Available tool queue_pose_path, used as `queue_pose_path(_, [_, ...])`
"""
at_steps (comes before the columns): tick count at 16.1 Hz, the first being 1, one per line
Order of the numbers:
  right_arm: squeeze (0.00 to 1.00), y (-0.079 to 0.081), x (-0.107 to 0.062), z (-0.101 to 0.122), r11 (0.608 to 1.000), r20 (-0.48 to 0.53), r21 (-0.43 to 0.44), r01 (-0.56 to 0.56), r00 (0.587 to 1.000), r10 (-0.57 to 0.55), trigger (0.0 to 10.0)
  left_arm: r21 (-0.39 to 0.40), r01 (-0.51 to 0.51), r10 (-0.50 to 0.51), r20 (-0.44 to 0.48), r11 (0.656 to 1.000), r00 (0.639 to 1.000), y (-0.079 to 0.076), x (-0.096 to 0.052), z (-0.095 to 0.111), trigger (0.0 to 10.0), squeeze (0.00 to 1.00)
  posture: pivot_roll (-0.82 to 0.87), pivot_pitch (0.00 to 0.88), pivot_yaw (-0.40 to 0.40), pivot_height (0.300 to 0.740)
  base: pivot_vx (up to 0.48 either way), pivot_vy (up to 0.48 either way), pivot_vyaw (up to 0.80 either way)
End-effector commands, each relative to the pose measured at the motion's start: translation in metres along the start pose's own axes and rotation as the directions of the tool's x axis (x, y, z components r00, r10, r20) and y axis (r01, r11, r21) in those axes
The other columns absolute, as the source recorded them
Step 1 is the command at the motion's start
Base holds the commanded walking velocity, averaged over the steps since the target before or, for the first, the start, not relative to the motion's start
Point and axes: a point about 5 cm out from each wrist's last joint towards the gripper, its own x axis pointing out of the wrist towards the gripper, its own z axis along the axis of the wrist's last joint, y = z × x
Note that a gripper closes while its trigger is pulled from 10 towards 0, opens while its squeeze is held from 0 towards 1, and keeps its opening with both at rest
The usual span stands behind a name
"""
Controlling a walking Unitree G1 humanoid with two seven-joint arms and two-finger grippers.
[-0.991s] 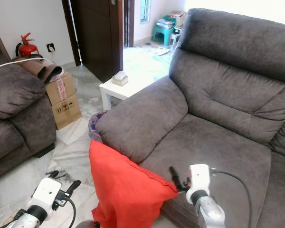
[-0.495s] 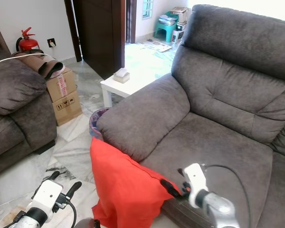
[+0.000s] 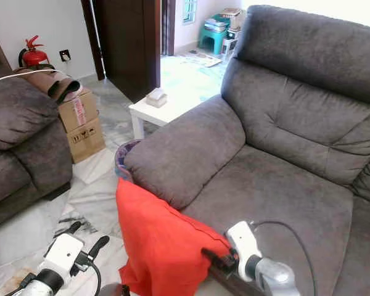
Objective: Move the pillow to the sofa from floor
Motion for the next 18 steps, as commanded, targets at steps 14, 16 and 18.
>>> queue_pose_path(14, [0.0, 0.018, 0.022, 0.005, 0.997, -0.03, -0.051, 0.054, 0.998, -0.055, 10.0, -0.019, 0.001, -0.001, 0.011, 1.0, 1.0, -0.001, -0.006, 0.009, 10.0, 0.0, 0.22, 0.125, -0.058, 0.622, 0.0, 0.0, 0.0])
queue_pose_path(16, [0.0, 0.019, 0.024, 0.006, 0.996, -0.022, -0.041, 0.083, 0.996, -0.084, 10.0, -0.018, -0.001, 0.001, 0.009, 1.0, 1.0, 0.0, -0.007, 0.009, 10.0, 0.0, 0.22, 0.128, -0.058, 0.622, 0.0, 0.0, 0.0])
queue_pose_path(18, [0.0, 0.021, 0.025, 0.005, 0.996, -0.024, -0.048, 0.082, 0.996, -0.083, 10.0, -0.018, 0.002, -0.002, 0.008, 1.0, 1.0, 0.0, -0.007, 0.01, 10.0, 0.0, 0.22, 0.132, -0.055, 0.622, 0.0, 0.0, 0.0])
